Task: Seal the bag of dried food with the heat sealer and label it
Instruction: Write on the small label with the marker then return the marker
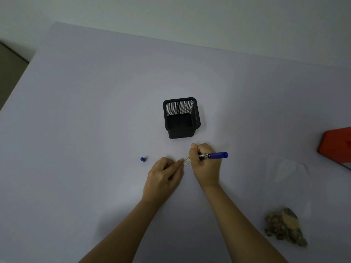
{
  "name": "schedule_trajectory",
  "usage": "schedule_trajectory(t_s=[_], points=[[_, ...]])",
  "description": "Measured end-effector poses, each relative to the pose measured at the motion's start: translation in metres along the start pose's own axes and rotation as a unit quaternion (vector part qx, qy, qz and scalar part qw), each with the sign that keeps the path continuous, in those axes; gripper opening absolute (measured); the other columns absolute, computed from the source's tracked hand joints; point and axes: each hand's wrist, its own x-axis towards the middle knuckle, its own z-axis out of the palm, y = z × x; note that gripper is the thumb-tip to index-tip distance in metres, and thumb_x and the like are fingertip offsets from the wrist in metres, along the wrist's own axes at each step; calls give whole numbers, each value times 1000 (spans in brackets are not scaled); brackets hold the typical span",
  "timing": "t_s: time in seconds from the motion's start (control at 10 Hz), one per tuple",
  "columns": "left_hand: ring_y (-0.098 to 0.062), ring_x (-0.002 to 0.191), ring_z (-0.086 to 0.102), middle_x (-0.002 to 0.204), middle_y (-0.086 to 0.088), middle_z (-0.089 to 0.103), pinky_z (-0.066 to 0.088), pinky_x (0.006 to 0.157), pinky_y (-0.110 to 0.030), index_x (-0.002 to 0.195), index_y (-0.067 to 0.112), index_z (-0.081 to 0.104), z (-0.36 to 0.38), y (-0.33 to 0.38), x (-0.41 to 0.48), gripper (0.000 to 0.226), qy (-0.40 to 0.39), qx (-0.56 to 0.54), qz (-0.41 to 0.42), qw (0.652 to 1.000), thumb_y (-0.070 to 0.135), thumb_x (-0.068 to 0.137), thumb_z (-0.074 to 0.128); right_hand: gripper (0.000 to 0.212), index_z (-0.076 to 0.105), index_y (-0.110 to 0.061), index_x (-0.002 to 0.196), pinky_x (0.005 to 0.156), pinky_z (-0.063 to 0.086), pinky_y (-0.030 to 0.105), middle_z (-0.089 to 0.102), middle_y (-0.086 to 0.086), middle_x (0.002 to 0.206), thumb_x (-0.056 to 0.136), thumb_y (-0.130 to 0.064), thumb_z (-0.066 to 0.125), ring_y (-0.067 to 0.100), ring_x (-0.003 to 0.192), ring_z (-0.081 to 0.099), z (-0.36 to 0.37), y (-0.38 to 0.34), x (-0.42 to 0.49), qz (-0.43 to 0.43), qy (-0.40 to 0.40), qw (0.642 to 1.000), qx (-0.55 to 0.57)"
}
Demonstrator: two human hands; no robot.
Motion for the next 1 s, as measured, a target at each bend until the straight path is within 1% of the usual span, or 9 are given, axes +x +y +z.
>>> schedule_trajectory(t_s=[0.1,0.2,0.3,0.4,0.5,0.7,0.8,0.9,1.0], points=[[-13,63,51,75,-6,60,43,59,-16,100,6,72,0,0,0,23,-1,-2,2,1000,22,88,60,37,43,-6,55,46,34,14,44,12,50,89,-20,48,21,50,40,-1,0,0,-7,3,1000,-8],[-13,63,51,74,-5,60,42,59,-16,100,6,73,0,0,0,23,-1,-2,0,1000,22,88,61,37,43,-5,55,44,35,19,45,12,50,89,-21,48,21,49,41,-1,0,-1,-11,6,1000,-17],[-13,62,51,74,-6,60,43,59,-16,98,6,73,0,0,0,22,3,-4,-3,1000,22,88,61,39,44,0,56,43,37,25,44,13,51,89,-20,49,21,48,39,0,0,-1,-5,11,1000,-14],[-12,63,52,75,-6,60,42,60,-15,98,6,73,0,0,0,23,2,-1,-1,1000,22,88,61,39,44,0,56,43,37,26,44,13,50,89,-20,49,21,47,39,0,0,0,-7,12,1000,-14],[-12,63,52,75,-6,61,42,61,-14,98,6,73,-1,0,0,24,0,-4,-1,1000,23,88,59,38,43,-3,56,44,36,23,44,12,50,89,-20,49,21,48,39,-1,-1,0,-11,8,1000,-16],[-12,63,51,74,-5,60,41,60,-14,99,6,73,-1,1,0,22,0,-9,-8,1000,21,87,61,39,44,-1,56,44,36,21,44,13,50,89,-21,49,22,49,40,-1,-1,0,-9,6,1000,-21],[-12,63,51,74,-5,59,42,60,-14,98,6,73,-1,1,0,23,4,-10,-7,1000,22,88,60,39,44,-1,56,44,36,21,44,13,50,89,-20,49,21,48,40,-1,0,0,-12,9,1000,-27],[-11,63,50,73,-5,59,40,61,-12,99,6,73,-1,2,0,25,0,-11,-9,1000,24,89,58,39,45,-1,55,44,37,23,45,12,50,89,-20,49,19,47,40,-2,1,0,-14,15,999,-35],[-11,63,50,73,-5,59,40,61,-13,99,6,73,-1,2,1,26,0,-13,-11,1000,24,89,57,38,45,-2,55,44,36,22,45,12,50,89,-20,49,20,48,40,-1,0,0,-14,15,999,-31]])
